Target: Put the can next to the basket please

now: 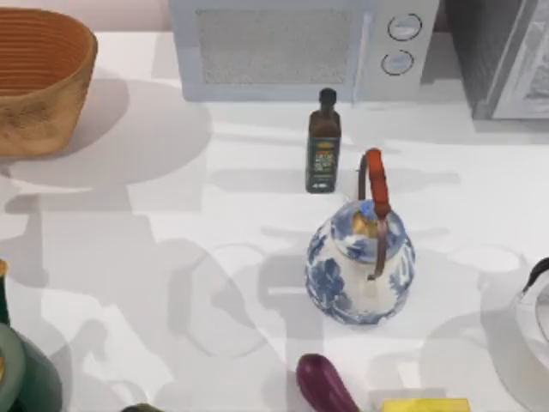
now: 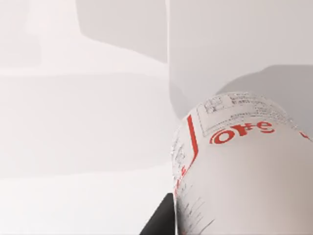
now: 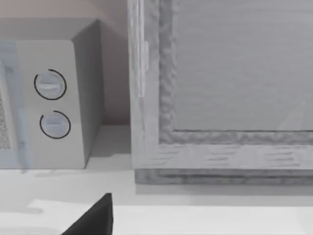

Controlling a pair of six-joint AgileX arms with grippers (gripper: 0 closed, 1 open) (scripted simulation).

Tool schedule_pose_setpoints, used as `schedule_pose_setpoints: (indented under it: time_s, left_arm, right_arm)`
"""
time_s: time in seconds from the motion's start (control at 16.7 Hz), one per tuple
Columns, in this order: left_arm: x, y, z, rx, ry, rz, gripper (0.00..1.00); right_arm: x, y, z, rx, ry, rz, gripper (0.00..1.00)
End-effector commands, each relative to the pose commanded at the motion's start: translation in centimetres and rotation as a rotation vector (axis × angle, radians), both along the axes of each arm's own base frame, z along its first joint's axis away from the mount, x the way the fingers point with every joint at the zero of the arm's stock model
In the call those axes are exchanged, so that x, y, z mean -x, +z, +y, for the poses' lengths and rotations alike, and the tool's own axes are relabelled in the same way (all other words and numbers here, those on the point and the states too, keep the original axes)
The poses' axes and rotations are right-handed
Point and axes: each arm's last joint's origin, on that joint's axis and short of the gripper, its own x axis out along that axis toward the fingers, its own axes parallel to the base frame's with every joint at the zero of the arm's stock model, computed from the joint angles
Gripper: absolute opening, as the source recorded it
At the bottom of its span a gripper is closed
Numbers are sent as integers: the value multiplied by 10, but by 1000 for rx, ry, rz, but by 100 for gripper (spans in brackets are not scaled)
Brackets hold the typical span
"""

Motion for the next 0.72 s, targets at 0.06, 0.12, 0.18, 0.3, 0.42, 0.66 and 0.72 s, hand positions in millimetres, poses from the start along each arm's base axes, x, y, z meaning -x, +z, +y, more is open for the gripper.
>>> schedule_pose_setpoints:
  time_s: [0.06,0.12,0.18,0.3,0.42,0.66,0.72]
  left_arm:
    - [1,0,0,0,-1,1,0]
    - [3,0,1,-1,-2,4,0]
    - [5,-2,2,-2,1,8,0]
    - [3,-7,2,-4,4,7,0]
    - [0,-9,1,1,6,0,0]
    - [0,-9,1,1,6,0,8]
    - [0,-9,1,1,6,0,15]
  right_arm:
    - [0,0,0,0,0,0,100]
    - [0,0,0,0,0,0,100]
    - [0,0,0,0,0,0,100]
    - [0,0,0,0,0,0,100]
    - [0,0,0,0,0,0,100]
    - [0,0,0,0,0,0,100]
    - [0,0,0,0,0,0,100]
